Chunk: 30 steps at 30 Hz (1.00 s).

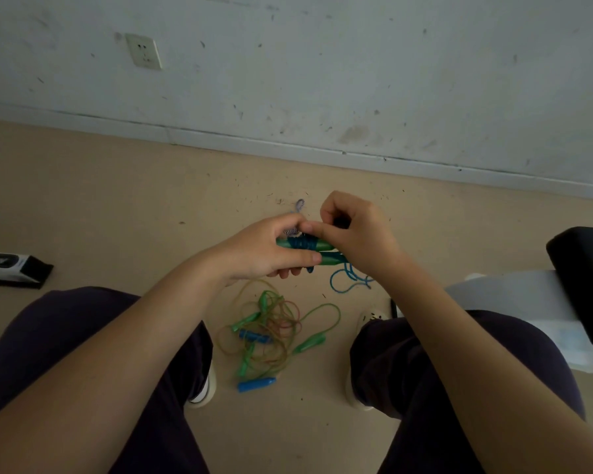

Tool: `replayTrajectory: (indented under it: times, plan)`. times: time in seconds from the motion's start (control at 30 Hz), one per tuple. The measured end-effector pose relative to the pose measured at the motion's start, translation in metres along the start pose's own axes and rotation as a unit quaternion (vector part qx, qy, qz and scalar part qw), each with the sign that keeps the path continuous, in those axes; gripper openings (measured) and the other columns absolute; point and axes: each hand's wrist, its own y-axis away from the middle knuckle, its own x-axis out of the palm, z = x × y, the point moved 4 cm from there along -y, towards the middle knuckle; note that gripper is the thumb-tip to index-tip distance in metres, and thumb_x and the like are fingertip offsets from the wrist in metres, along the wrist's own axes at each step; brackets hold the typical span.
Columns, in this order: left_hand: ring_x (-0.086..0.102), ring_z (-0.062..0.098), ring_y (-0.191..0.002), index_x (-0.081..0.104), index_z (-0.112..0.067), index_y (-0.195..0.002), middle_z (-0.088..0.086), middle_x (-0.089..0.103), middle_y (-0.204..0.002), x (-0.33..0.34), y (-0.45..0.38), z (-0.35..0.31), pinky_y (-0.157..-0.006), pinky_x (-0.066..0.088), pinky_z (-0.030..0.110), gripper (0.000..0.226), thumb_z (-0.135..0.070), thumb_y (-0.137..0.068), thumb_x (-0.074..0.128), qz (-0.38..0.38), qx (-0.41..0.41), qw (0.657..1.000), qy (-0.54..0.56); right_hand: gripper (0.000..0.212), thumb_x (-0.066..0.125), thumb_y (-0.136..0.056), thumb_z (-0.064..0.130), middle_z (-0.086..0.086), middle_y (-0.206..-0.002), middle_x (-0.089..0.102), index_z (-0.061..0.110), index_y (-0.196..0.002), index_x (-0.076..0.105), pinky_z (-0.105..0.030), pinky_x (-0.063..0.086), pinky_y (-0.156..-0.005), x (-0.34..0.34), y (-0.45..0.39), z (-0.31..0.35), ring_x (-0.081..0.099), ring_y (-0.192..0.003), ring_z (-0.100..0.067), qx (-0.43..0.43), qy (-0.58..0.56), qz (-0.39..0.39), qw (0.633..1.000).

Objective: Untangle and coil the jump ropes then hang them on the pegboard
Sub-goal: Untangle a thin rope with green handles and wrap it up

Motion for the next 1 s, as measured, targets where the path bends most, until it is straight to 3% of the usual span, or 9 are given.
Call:
replayTrajectory:
  times: [0.17,0.3,0.4,0.53,0.73,0.83,1.0]
  plan:
    - [0.063,0.009,-0.065,0.062,-0.027,-0.104,-0.006,0.073,-0.078,-0.0027,-0.0018,0.0003,-0.054,0.046,0.021,0.020,-0.026,-0.089,0.076,-0.021,0.012,1.000,-0.014,0.028,0.081,-0.079,0.033,0.013,-0.060,0.050,0.017,-0.071,0.059,-0.016,0.034,-0.052,-0.0010,-0.0006,-0.0046,0.041,-0.053,-0.002,0.010,0.009,-0.004,1.000]
    - [0.062,0.001,-0.059,0.062,-0.031,-0.106,-0.012,0.072,-0.074,-0.0039,-0.0036,0.0000,-0.050,0.044,0.015,0.024,-0.020,-0.089,0.075,-0.048,0.027,0.998,-0.002,0.030,0.083,-0.075,0.033,0.013,-0.062,0.053,0.015,-0.078,0.060,-0.014,0.036,-0.053,-0.0025,0.0010,-0.0034,0.044,-0.055,0.000,0.009,-0.003,0.018,1.000]
    - [0.062,0.002,-0.061,0.056,-0.034,-0.121,-0.012,0.073,-0.081,-0.0041,-0.0031,-0.0001,-0.053,0.045,0.016,0.038,-0.023,-0.090,0.074,-0.051,0.036,0.998,-0.004,0.032,0.083,-0.076,0.029,0.011,-0.065,0.059,0.009,-0.084,0.060,-0.012,0.039,-0.055,-0.0022,0.0018,-0.0023,0.051,-0.056,0.002,0.021,-0.027,0.040,0.999]
    - [0.065,0.010,-0.064,0.049,-0.042,-0.137,-0.011,0.073,-0.083,-0.0053,-0.0016,-0.0032,-0.057,0.050,0.021,0.055,-0.025,-0.091,0.074,-0.059,0.068,0.996,0.007,0.029,0.079,-0.082,0.024,-0.001,-0.072,0.068,0.004,-0.091,0.060,-0.026,0.051,-0.058,-0.0025,0.0012,-0.0024,0.064,-0.062,-0.014,0.071,-0.119,0.074,0.988]
    - [0.060,0.021,-0.065,0.056,-0.036,-0.134,0.003,0.069,-0.076,-0.0068,-0.0018,-0.0064,-0.051,0.046,0.025,0.046,-0.022,-0.093,0.072,-0.073,0.089,0.988,0.105,0.026,0.075,-0.080,0.029,-0.002,-0.066,0.059,0.010,-0.095,0.065,-0.021,0.041,-0.049,-0.0050,0.0009,-0.0013,0.052,-0.052,-0.013,0.099,-0.256,0.080,0.958]
    - [0.056,0.019,-0.067,0.059,-0.034,-0.124,0.006,0.065,-0.079,-0.0040,-0.0034,-0.0044,-0.048,0.037,0.024,0.039,-0.033,-0.087,0.073,-0.057,0.053,0.986,0.148,0.024,0.075,-0.078,0.028,-0.003,-0.063,0.057,0.009,-0.091,0.067,-0.021,0.039,-0.047,-0.0031,0.0010,-0.0009,0.048,-0.048,-0.013,0.119,-0.302,0.073,0.943]
    - [0.039,0.011,-0.045,0.056,-0.017,-0.119,0.000,0.060,-0.066,-0.0005,-0.0076,-0.0007,-0.042,0.030,0.020,0.045,-0.039,-0.083,0.071,-0.023,0.020,0.979,0.202,0.016,0.066,-0.085,0.025,-0.003,-0.061,0.049,0.010,-0.083,0.070,-0.021,0.028,-0.045,0.0011,0.0022,0.0017,0.039,-0.049,-0.012,0.128,-0.362,0.080,0.920]
